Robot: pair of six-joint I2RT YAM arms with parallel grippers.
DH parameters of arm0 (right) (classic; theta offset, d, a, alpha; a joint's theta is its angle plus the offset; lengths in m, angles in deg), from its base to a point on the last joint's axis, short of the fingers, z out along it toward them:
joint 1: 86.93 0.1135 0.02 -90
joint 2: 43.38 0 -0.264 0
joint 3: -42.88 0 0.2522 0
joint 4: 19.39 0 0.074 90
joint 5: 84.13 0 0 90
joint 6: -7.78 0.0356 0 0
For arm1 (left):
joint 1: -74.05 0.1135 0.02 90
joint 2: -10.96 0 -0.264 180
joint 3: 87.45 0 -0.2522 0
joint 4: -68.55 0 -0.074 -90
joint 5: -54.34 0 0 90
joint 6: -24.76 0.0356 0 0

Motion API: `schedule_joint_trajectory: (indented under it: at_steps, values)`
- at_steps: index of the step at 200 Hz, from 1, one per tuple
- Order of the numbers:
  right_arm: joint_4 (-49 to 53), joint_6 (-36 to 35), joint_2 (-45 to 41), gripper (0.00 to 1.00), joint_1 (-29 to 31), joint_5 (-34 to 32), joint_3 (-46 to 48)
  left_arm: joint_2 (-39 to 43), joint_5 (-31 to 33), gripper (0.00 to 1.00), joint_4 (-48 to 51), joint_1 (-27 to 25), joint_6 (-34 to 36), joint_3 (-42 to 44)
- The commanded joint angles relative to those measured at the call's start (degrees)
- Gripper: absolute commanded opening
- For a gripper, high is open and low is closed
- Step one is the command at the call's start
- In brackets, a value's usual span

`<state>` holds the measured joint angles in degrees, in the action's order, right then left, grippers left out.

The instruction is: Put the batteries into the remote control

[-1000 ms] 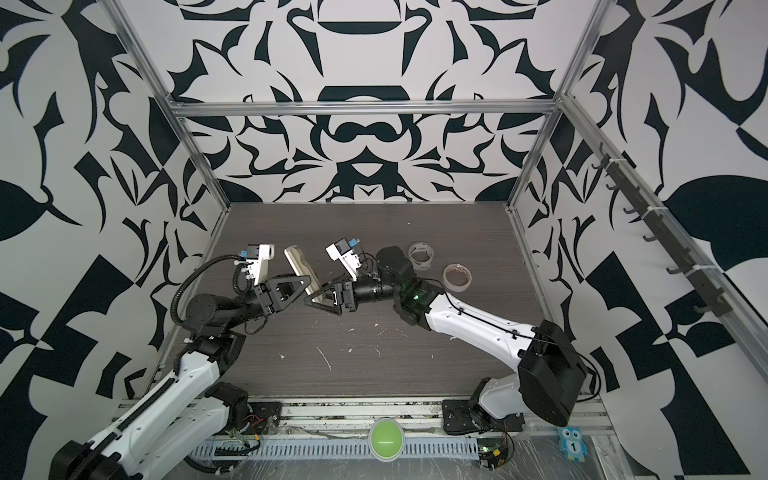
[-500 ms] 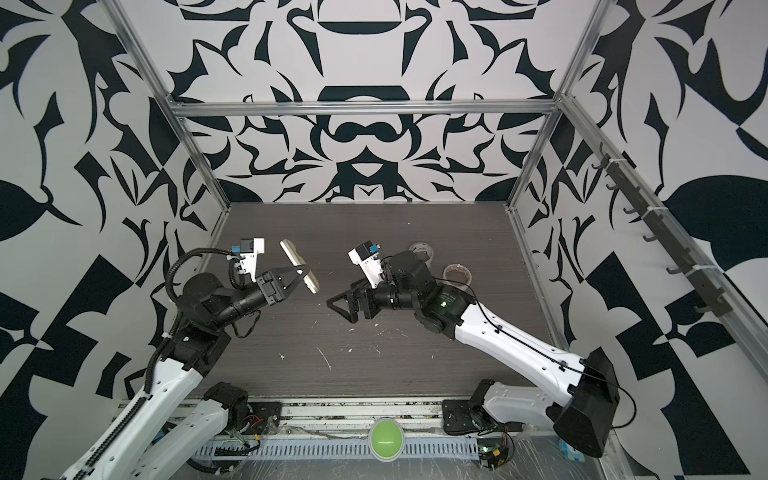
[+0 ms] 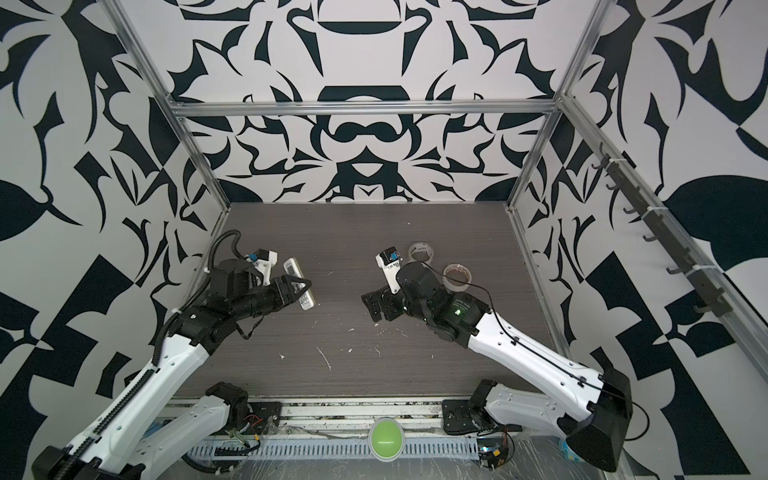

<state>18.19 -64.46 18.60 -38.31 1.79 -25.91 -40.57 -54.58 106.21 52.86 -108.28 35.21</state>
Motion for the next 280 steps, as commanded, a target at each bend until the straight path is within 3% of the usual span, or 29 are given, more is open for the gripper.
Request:
schedule_joint_trajectory:
  at_steps: [1,71,140,194,280]
  values:
    - [0.29,-1.13,0.23,0.99,0.01,-5.9,0.07,-2.15,3.26,0.07,5.19,-0.88,-0.57,-1.41]
    - [1.19,-3.21,3.65,0.99,0.0,-8.55,-0.13,-13.26,11.02,0.07,11.92,-6.77,1.48,-4.15]
    - [1.51,-3.83,5.44,0.99,0.0,-8.23,-0.33,-26.13,17.44,0.08,11.06,-15.01,0.86,-5.67]
    - [1.65,-4.64,5.01,0.99,0.04,-9.94,0.96,-33.03,19.61,0.09,10.0,-18.5,0.06,-7.39]
    - [0.13,-5.45,4.23,0.99,-0.02,-11.46,2.81,-38.41,22.03,0.22,8.43,-21.12,-2.56,-7.14]
